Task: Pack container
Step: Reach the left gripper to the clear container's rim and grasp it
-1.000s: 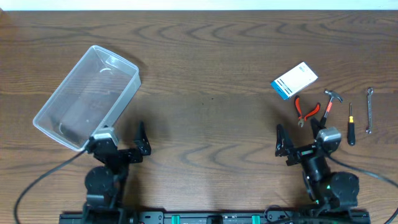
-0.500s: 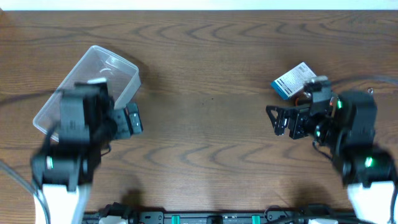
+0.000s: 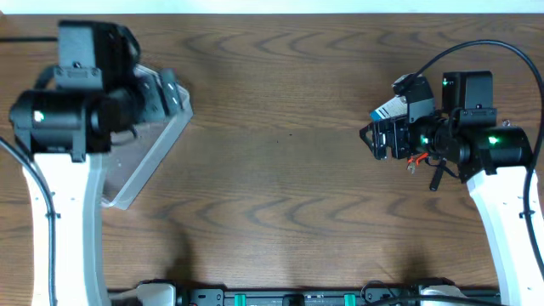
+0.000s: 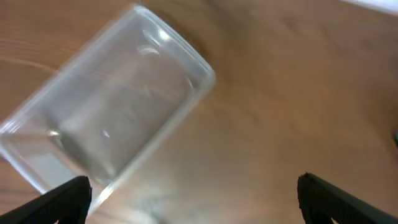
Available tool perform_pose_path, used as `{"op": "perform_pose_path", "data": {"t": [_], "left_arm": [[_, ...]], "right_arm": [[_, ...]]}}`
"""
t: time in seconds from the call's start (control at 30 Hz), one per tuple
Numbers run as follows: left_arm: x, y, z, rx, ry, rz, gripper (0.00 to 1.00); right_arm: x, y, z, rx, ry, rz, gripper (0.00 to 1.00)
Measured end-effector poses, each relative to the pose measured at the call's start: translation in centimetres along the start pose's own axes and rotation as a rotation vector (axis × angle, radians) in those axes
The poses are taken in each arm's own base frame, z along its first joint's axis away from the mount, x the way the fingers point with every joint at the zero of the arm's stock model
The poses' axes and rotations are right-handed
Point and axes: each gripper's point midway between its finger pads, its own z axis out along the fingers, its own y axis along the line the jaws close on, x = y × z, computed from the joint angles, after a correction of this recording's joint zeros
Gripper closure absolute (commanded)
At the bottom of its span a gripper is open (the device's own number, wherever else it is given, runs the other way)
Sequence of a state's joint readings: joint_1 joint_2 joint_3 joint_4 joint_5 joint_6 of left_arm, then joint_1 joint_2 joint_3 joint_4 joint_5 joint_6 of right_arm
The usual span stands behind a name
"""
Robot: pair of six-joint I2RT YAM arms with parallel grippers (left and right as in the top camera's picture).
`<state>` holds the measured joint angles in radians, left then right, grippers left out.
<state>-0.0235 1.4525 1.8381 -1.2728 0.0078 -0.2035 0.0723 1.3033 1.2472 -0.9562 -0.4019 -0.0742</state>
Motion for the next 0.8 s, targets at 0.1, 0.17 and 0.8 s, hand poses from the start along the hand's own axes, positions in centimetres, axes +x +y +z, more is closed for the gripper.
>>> {"op": "perform_pose_path", "data": {"t": [0.1,0.17,0.8], "left_arm": [[-1.5,3.2,2.6,-0.111,0.01,-0.099,0.01],[-2.0,5.3,5.3,-0.178,0.046,-0.162,0.05],[3.6,8.3,25.6,-0.288,0.444,-0.242,0.32]], "right_arm": [[0.6,-0.7,0.3,0.033,0.031,0.004,0.45],[1.0,-1.2,0.3,0.058,0.05,0.009,0.49],[2.1,-1.9,0.2,0.104,0.095,0.02,0.44]]}}
